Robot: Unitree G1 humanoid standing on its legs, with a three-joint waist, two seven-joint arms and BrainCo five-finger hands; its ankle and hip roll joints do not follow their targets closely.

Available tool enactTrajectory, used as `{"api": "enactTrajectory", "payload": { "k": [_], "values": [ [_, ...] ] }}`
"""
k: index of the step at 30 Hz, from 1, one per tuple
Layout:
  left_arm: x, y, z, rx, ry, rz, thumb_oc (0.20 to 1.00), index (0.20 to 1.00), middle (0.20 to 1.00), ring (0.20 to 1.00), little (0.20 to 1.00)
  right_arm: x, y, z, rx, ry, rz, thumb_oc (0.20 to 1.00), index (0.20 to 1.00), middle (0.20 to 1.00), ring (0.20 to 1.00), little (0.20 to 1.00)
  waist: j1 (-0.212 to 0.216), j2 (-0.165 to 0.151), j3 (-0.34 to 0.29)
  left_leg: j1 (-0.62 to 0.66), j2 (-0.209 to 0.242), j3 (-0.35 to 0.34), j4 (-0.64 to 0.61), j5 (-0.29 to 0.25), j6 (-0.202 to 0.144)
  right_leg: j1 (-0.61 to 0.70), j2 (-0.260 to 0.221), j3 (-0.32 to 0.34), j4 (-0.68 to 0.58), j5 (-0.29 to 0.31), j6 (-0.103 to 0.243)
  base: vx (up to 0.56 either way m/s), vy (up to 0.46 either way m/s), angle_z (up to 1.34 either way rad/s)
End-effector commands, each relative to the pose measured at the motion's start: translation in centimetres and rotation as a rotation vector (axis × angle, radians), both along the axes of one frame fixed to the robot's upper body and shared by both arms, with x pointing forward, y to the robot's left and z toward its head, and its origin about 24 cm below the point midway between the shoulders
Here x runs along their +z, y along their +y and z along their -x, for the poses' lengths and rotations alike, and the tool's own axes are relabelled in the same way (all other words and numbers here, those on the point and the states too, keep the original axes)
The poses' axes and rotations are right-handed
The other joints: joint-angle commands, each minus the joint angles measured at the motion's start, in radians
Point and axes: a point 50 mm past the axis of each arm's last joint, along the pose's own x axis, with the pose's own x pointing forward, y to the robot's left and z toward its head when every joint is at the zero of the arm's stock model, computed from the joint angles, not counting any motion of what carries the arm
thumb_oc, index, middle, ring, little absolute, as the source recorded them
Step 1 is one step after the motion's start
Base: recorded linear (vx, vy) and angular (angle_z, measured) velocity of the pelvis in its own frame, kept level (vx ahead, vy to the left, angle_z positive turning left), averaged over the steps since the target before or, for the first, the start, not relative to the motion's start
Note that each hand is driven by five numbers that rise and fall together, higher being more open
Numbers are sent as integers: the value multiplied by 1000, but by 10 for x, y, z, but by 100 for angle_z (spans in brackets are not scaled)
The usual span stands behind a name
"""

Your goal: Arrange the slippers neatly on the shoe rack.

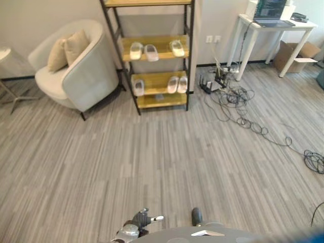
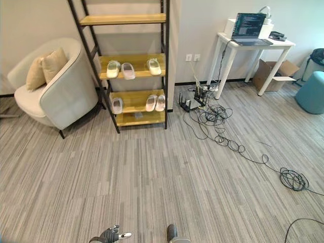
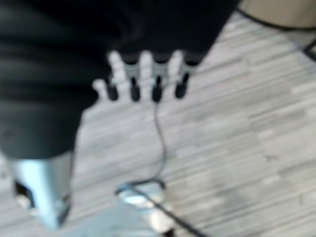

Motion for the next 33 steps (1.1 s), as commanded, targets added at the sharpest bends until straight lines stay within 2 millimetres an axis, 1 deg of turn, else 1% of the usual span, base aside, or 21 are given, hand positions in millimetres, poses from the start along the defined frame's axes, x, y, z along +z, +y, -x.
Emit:
{"api": "enactTrajectory", "payload": {
  "k": [1,2,3,5,6,7,9,10,11,13,15,17,18,19,21,22,23,26,29,31,33],
  "values": [
    [0,3,3,27,-24,-6,1000,1000,1000,1000,1000,-1,4,15,-101,33,-10,1000,1000,1000,1000,1000,-13,-44,5,-103,90,99,108,64,11,74,-41,43,-18,18,33,142,-216,22],
    [1,4,-1,33,-42,-5,1000,1000,1000,1000,1000,-1,3,15,-112,28,-10,1000,1000,1000,1000,1000,-16,-52,3,-112,126,165,131,71,29,88,-44,32,-24,6,26,302,-380,37],
    [3,2,-7,15,-63,-2,1000,1000,1000,1000,1000,0,-3,12,-126,17,-1,1000,1000,1000,1000,1000,-19,-58,4,-125,150,278,140,22,54,123,-50,9,-39,-11,14,283,-269,37],
    [3,-2,-8,2,-66,6,1000,1000,1000,1000,1000,1,-5,6,-122,-3,4,1000,1000,1000,1000,1000,-10,-47,14,-177,84,298,107,-36,58,157,-52,2,-44,-34,9,246,-109,43],
    [4,-3,-10,6,-73,9,1000,1000,1000,1000,1000,1,-6,3,-119,-11,8,1000,1000,1000,1000,1000,-7,-43,18,-203,55,296,68,-45,62,173,-53,-7,-48,-40,7,222,-14,29],
    [4,-3,-12,11,-85,8,1000,1000,1000,1000,1000,1,-7,0,-115,-17,10,1000,1000,1000,1000,1000,-1,-37,25,-236,31,288,19,-12,64,198,-46,-19,-54,-48,2,239,-6,23],
    [9,0,-23,19,-137,5,1000,1000,1000,1000,1000,2,-6,-10,-101,-46,10,1000,1000,1000,1000,1000,27,-15,36,-309,-14,263,-105,102,68,241,-12,-28,-64,-62,-11,207,-2,16],
    [9,0,-23,19,-136,5,1000,1000,1000,1000,1000,2,-6,-10,-101,-46,11,1000,1000,1000,1000,1000,24,-17,40,-303,-17,261,-110,103,68,246,-15,-30,-65,-65,-11,203,0,16],
    [11,1,-30,33,-170,9,1000,1000,1000,1000,1000,1,-4,-13,-88,-55,8,1000,1000,1000,1000,1000,47,-5,43,-345,-42,228,-190,151,71,269,10,-21,-75,-75,-15,228,5,4],
    [15,9,-35,85,-210,-2,1000,1000,1000,1000,1000,3,-6,-24,-55,-82,26,1000,1000,1000,1000,1000,85,13,66,-424,-79,175,-336,233,52,338,43,14,-89,-114,-27,416,36,-7],
    [15,11,-33,100,-208,-5,1000,1000,1000,1000,1000,3,-6,-29,-40,-92,31,1000,1000,1000,1000,1000,93,15,73,-430,-76,187,-353,245,51,358,47,29,-91,-125,-29,300,67,-18],
    [12,15,-24,130,-184,-19,1000,1000,1000,1000,1000,3,-5,-31,-13,-88,32,1000,1000,1000,1000,1000,112,24,65,-403,-60,203,-374,257,65,385,55,58,-99,-135,-27,320,113,-29],
    [9,15,-17,139,-160,-28,1000,1000,1000,1000,1000,2,0,-25,-2,-64,26,1000,1000,1000,1000,1000,114,29,45,-366,-51,196,-374,303,80,415,62,59,-119,-154,-18,350,164,-42],
    [8,15,-14,133,-145,-32,1000,1000,1000,1000,1000,1,3,-20,-1,-50,21,1000,1000,1000,1000,1000,112,24,35,-358,-49,195,-369,317,84,431,58,56,-126,-171,-10,478,237,-37],
    [7,15,-12,128,-137,-32,1000,1000,1000,1000,1000,0,6,-17,-1,-42,15,1000,1000,1000,1000,1000,113,16,28,-362,-52,195,-343,311,88,445,49,51,-122,-185,0,319,181,-8],
    [6,16,-6,132,-122,-28,1000,1000,1000,1000,1000,-1,9,-14,3,-30,9,1000,1000,1000,1000,1000,119,-6,16,-360,-57,190,-302,291,108,455,28,51,-98,-196,35,367,213,0],
    [6,17,-4,138,-122,-22,1000,1000,1000,1000,1000,-1,11,-12,9,-21,5,1000,1000,1000,1000,1000,127,-21,9,-362,-63,186,-275,272,116,453,14,46,-78,-197,54,483,300,-9],
    [6,17,-5,121,-128,-2,1000,1000,1000,1000,1000,-3,18,-10,36,-12,-12,1000,1000,1000,1000,1000,143,-62,-3,-361,-91,178,-216,205,143,428,-31,28,20,-124,134,318,254,3],
    [7,25,-8,123,-123,-24,1000,1000,1000,1000,1000,-2,16,-13,15,-27,-12,1000,1000,1000,1000,1000,149,-78,-7,-360,-109,168,-184,153,155,348,-54,24,210,39,226,233,234,10],
    [8,31,-10,156,-126,-37,1000,1000,1000,1000,1000,-1,14,-19,0,-43,-7,1000,1000,1000,1000,1000,148,-66,-5,-347,-103,156,-186,135,169,276,-53,23,348,109,238,210,199,0],
    [9,38,-11,177,-125,-58,1000,1000,1000,1000,1000,-2,14,-19,-7,-44,-13,1000,1000,1000,1000,1000,148,-66,-2,-333,-108,150,-193,123,175,250,-55,10,380,113,231,189,147,14]
  ]
}}
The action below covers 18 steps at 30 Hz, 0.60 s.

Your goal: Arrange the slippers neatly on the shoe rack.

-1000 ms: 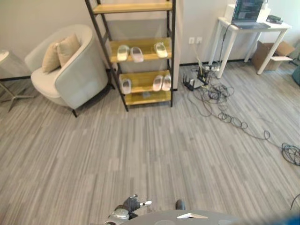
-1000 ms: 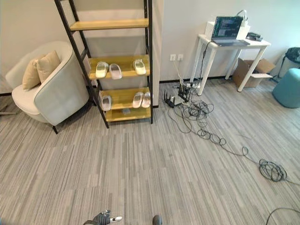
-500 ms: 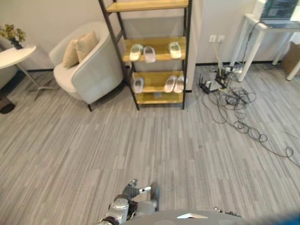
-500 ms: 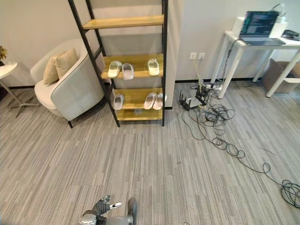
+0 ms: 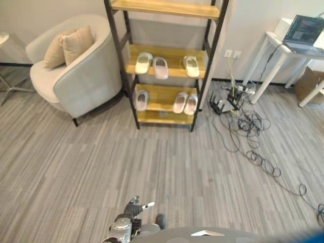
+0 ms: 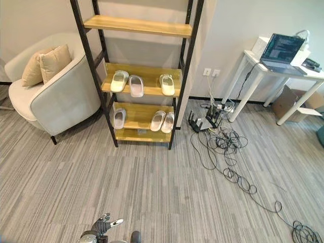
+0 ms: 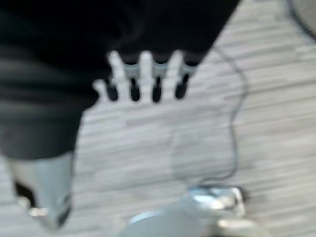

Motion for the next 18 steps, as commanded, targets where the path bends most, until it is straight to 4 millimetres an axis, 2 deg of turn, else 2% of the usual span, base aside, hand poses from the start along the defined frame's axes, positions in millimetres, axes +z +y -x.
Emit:
{"api": "enactTrajectory", "payload": {
  "k": [1,3,5,6,7,8,9,10,11,13,14,16,18],
  "values": [
    [-1,7,4,35,25,-26,1000,1000,1000,1000,1000,1,-5,-4,-37,-19,9,1000,1000,1000,1000,1000,33,28,-15,-61,35,-59,92,-40,-81,1,-22,-6,-94,325,8,199,133,12],
    [1,9,-2,55,2,-35,1000,1000,1000,1000,1000,1,-2,-5,-29,-21,2,1000,1000,1000,1000,1000,21,44,-2,-28,39,-86,80,-53,-75,-102,-31,-30,-95,260,-32,292,149,23],
    [2,8,-7,66,-15,-27,1000,1000,1000,1000,1000,0,-1,-1,-16,-11,-3,1000,1000,1000,1000,1000,-1,58,12,6,33,-119,79,-72,-71,-155,-13,-36,-170,164,-72,337,82,36],
    [3,6,-9,59,-24,-25,1000,1000,1000,1000,1000,0,-1,2,-10,-3,-5,1000,1000,1000,1000,1000,-15,62,14,25,26,-137,79,-84,-72,-190,11,-9,-223,151,-84,388,29,69],
    [3,3,-12,46,-33,-23,1000,1000,1000,1000,1000,0,-1,5,-8,5,-6,1000,1000,1000,1000,1000,-33,57,20,53,8,-157,78,-100,-72,-215,25,30,-312,168,-82,539,-8,84],
    [3,-3,-14,32,-37,-13,1000,1000,1000,1000,1000,0,-2,8,-16,15,-7,1000,1000,1000,1000,1000,-53,48,29,108,-17,-195,67,-124,-75,-232,36,85,-459,221,-73,530,-34,83],
    [2,-5,-14,28,-35,-8,1000,1000,1000,1000,1000,0,-3,9,-21,16,-7,1000,1000,1000,1000,1000,-58,46,33,131,-27,-211,62,-132,-75,-228,33,98,-510,249,-68,389,-30,56],
    [2,-6,-14,28,-35,-7,1000,1000,1000,1000,1000,0,-3,9,-21,17,-7,1000,1000,1000,1000,1000,-59,48,36,135,-25,-213,62,-133,-75,-223,34,96,-512,249,-69,281,-39,65],
    [2,-8,-14,28,-32,-4,1000,1000,1000,1000,1000,0,-4,11,-25,21,-7,1000,1000,1000,1000,1000,-65,44,34,159,-37,-238,53,-140,-74,-248,39,123,-541,288,-65,278,-56,78],
    [1,-11,-11,18,-25,-1,1000,1000,1000,1000,1000,0,-5,15,-34,29,-5,1000,1000,1000,1000,1000,-75,47,31,189,-41,-283,44,-151,-79,-242,52,165,-536,305,-61,336,-86,72],
    [0,-13,-9,12,-16,-4,1000,1000,1000,1000,1000,0,-6,20,-43,42,0,1000,1000,1000,1000,1000,-79,45,20,199,-46,-305,45,-161,-78,-219,59,195,-532,303,-73,329,-111,96],
    [-2,-14,-1,39,-4,0,1000,1000,1000,1000,1000,0,-8,21,-51,51,13,1000,1000,1000,1000,1000,-75,48,0,221,-36,-322,60,-170,-92,-178,66,192,-526,299,-112,337,-149,82],
    [-4,-15,7,87,5,13,1000,1000,1000,1000,1000,1,-11,22,-58,52,22,1000,1000,1000,1000,1000,-74,48,-12,222,-24,-327,133,-189,-137,-137,66,163,-521,284,-153,316,-181,25]
  ]
}}
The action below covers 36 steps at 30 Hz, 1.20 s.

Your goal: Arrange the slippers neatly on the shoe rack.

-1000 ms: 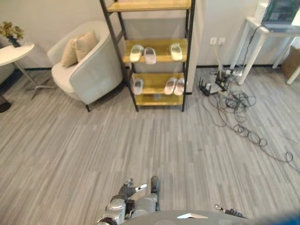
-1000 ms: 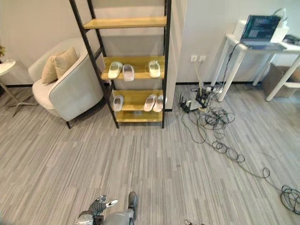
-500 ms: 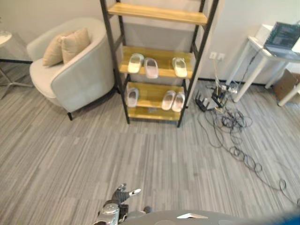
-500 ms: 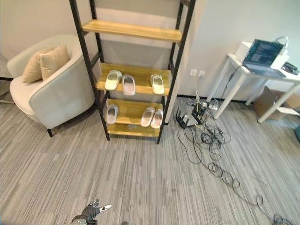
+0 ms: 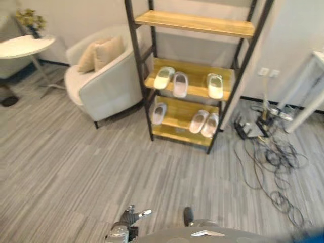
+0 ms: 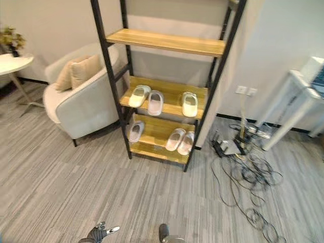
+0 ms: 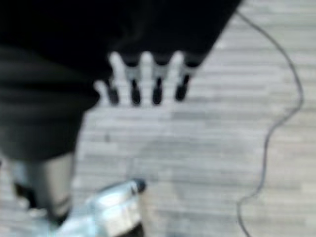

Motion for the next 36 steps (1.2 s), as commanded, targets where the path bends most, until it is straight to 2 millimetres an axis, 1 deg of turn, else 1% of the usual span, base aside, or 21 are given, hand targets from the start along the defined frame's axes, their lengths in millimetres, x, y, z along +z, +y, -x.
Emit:
{"api": "enactTrajectory", "payload": {
  "k": [1,3,4,5,7,8,9,11,14,15,17,18,20,22,24,25,27,29,30,32,36],
  "values": [
    [2,-1,-7,79,-48,-2,1000,1000,1000,1000,1000,0,0,-13,-36,-47,18,1000,1000,1000,1000,1000,-4,-12,-6,-2,-67,30,159,17,-56,104,-2,15,-37,33,-17,286,-178,36],
    [3,2,-10,130,-66,1,1000,1000,1000,1000,1000,1,-4,-20,-43,-69,29,1000,1000,1000,1000,1000,-3,-19,1,-104,-47,72,376,59,-99,145,-15,-14,-44,15,-25,224,-164,43],
    [5,6,-14,185,-89,6,1000,1000,1000,1000,1000,3,-10,-28,-61,-101,45,1000,1000,1000,1000,1000,-3,-33,14,-187,13,169,486,70,-71,173,-31,-43,-47,-13,-37,195,-157,43],
    [6,8,-14,194,-91,5,1000,1000,1000,1000,1000,4,-14,-32,-69,-115,53,1000,1000,1000,1000,1000,-3,-39,16,-221,35,206,491,52,-54,184,-36,-55,-48,-29,-43,199,-125,50],
    [6,8,-15,201,-97,9,1000,1000,1000,1000,1000,5,-19,-36,-80,-135,64,1000,1000,1000,1000,1000,5,-47,22,-283,45,241,436,-1,-33,216,-46,-71,-53,-57,-49,208,-8,62],
    [6,8,-15,203,-101,14,1000,1000,1000,1000,1000,5,-19,-37,-74,-138,65,1000,1000,1000,1000,1000,12,-47,24,-310,40,232,377,16,-40,233,-46,-75,-59,-61,-53,235,61,52],
    [6,8,-15,199,-102,16,1000,1000,1000,1000,1000,5,-18,-37,-70,-136,62,1000,1000,1000,1000,1000,18,-45,28,-311,35,212,324,41,-48,249,-43,-77,-61,-67,-55,263,108,29],
    [7,8,-16,188,-109,20,1000,1000,1000,1000,1000,4,-12,-36,-47,-122,52,1000,1000,1000,1000,1000,34,-37,32,-370,37,162,139,155,-80,295,-29,-75,-79,-94,-58,237,109,23],
    [8,11,-18,192,-112,15,1000,1000,1000,1000,1000,3,-8,-37,-21,-118,45,1000,1000,1000,1000,1000,54,-40,44,-419,27,146,5,192,-91,346,-25,-56,-102,-114,-63,311,119,7],
    [7,15,-16,194,-104,7,1000,1000,1000,1000,1000,2,-6,-38,-4,-115,41,1000,1000,1000,1000,1000,65,-33,44,-477,36,185,-60,230,-99,394,-14,-26,-126,-138,-63,343,155,5],
    [5,17,-8,195,-75,0,1000,1000,1000,1000,1000,2,-3,-37,8,-109,31,1000,1000,1000,1000,1000,76,-25,27,-419,50,197,-122,243,-95,403,-11,-13,-128,-149,-56,354,191,-15],
    [4,20,-2,178,-46,-15,1000,1000,1000,1000,1000,1,0,-37,7,-107,26,1000,1000,1000,1000,1000,88,-19,13,-373,57,199,-146,303,-93,430,-13,-11,-136,-165,-46,485,316,-78],
    [1,24,8,139,1,-42,1000,1000,1000,1000,1000,1,4,-36,22,-95,25,1000,1000,1000,1000,1000,90,-23,-18,-355,52,184,-116,353,-89,451,-32,-12,-121,-198,-9,383,293,-77],
    [1,24,8,139,1,-42,1000,1000,1000,1000,1000,1,4,-36,22,-95,25,1000,1000,1000,1000,1000,90,-24,-17,-354,50,185,-115,352,-88,452,-34,-12,-121,-200,-8,132,113,-29],
    [1,29,14,97,27,-77,1000,1000,1000,1000,1000,0,8,-42,16,-124,23,1000,1000,1000,1000,1000,92,-47,-29,-323,34,213,-54,322,-61,434,-65,-10,-17,-183,62,432,402,-30],
    [3,32,6,99,4,-88,1000,1000,1000,1000,1000,1,13,-50,38,-150,14,1000,1000,1000,1000,1000,94,-50,-31,-314,29,235,-31,288,-39,385,-84,-45,74,-119,105,424,443,-47],
    [6,32,-3,101,-30,-96,1000,1000,1000,1000,1000,2,11,-57,43,-176,20,1000,1000,1000,1000,1000,94,-49,-31,-307,23,251,-8,254,-14,333,-108,-81,165,-42,144,169,215,-62],
    [6,32,-3,101,-30,-96,1000,1000,1000,1000,1000,2,11,-57,43,-175,20,1000,1000,1000,1000,1000,94,-49,-31,-307,23,251,-8,254,-14,332,-108,-80,165,-42,144,136,165,-20],
    [15,29,-34,42,-124,-122,1000,1000,1000,1000,1000,5,11,-74,79,-240,44,1000,1000,1000,1000,1000,81,-34,-20,-261,14,264,-4,193,12,232,-153,-150,129,-38,130,294,293,-6],
    [15,27,-36,34,-133,-122,1000,1000,1000,1000,1000,5,11,-76,87,-245,44,1000,1000,1000,1000,1000,73,-29,-12,-245,12,258,-6,181,14,232,-161,-167,74,-67,117,229,150,-20],
    [15,21,-38,-12,-137,-123,1000,1000,1000,1000,1000,7,13,-83,131,-277,44,1000,1000,1000,1000,1000,45,-20,16,-210,14,237,5,152,3,155,-202,-178,-58,-32,115,111,-41,9]
  ]
}}
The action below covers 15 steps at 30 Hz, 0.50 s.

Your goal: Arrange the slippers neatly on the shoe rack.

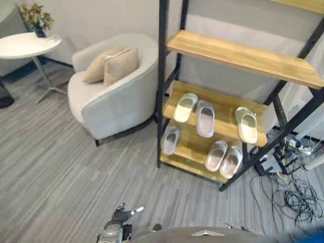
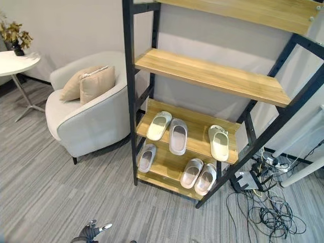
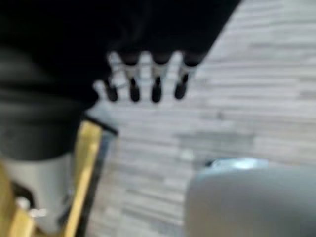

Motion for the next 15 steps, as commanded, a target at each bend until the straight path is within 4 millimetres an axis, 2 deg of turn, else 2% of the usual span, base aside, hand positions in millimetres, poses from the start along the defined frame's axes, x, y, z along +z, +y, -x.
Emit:
{"api": "enactTrajectory", "payload": {
  "k": [1,3,7,8,10,15],
  "values": [
    [3,-12,-15,-65,-45,-11,1000,1000,1000,1000,1000,4,-5,-12,29,-51,47,1000,1000,1000,1000,1000,10,-5,36,-22,23,-69,128,-90,-105,15,-14,-15,-99,162,-19,67,-55,34],
    [0,-14,-9,-70,-27,-9,1000,1000,1000,1000,1000,4,-5,-14,50,-58,61,1000,1000,1000,1000,1000,9,-9,33,-11,19,-74,125,-95,-105,31,-6,2,-107,156,-25,62,-38,26],
    [-10,-21,23,-82,71,-1,1000,1000,1000,1000,1000,4,-3,-11,67,-62,69,1000,1000,1000,1000,1000,12,-8,17,53,30,-77,80,-91,-120,93,23,14,-125,132,-48,110,-83,4],
    [-10,-21,23,-82,71,-1,1000,1000,1000,1000,1000,4,-3,-11,67,-62,69,1000,1000,1000,1000,1000,12,-8,17,54,30,-77,79,-91,-120,93,23,14,-126,132,-48,67,-76,-7],
    [-14,-25,39,-99,125,2,1000,1000,1000,1000,1000,5,3,-17,129,-89,70,1000,1000,1000,1000,1000,12,-8,8,75,41,-84,58,-87,-135,116,40,10,-129,115,-69,80,-136,-7],
    [-15,-28,45,-102,137,9,1000,1000,1000,1000,1000,12,2,-31,178,-182,127,1000,1000,1000,1000,1000,14,-8,-3,91,52,-93,42,-82,-150,131,59,6,-127,100,-90,33,-85,7]
  ]
}}
